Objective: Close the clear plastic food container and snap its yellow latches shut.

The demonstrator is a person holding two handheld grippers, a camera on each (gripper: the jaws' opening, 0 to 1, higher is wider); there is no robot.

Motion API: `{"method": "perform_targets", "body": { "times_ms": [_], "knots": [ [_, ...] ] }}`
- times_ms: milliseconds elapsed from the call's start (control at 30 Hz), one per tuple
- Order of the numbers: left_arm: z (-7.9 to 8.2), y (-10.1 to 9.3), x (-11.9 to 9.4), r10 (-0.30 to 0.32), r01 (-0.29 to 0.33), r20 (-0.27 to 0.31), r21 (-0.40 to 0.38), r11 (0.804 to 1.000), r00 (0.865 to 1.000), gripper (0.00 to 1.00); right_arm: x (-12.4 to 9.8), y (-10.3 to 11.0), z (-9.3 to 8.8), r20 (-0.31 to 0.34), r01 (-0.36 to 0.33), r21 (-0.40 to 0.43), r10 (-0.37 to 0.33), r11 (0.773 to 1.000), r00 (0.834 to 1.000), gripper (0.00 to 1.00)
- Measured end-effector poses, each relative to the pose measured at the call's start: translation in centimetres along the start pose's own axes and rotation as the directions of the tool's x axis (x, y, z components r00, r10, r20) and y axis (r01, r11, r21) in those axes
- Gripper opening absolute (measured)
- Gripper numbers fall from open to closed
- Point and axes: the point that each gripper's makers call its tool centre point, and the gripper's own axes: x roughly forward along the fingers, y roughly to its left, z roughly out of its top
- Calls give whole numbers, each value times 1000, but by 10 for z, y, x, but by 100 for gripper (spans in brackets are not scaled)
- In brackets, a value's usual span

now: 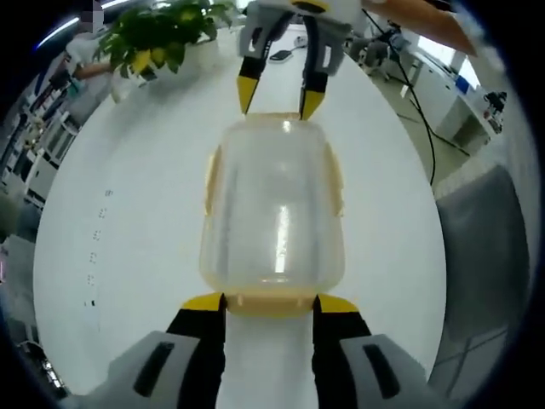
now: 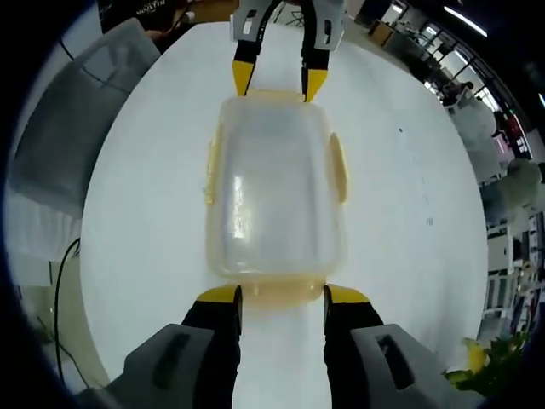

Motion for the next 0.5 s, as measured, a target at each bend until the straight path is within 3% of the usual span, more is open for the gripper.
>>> {"method": "perform_targets", "body": {
  "times_ms": [400,500],
  "knots": [
    [-2,-3,3,-8,8,-12,41,999,1000,34,7,14,-4,-5,-24,60,24,998,1000,35],
    [-3,-5,4,-6,7,-17,48,999,1000,35,12,17,-7,-8,-33,86,34,996,999,32]
  ]
}}
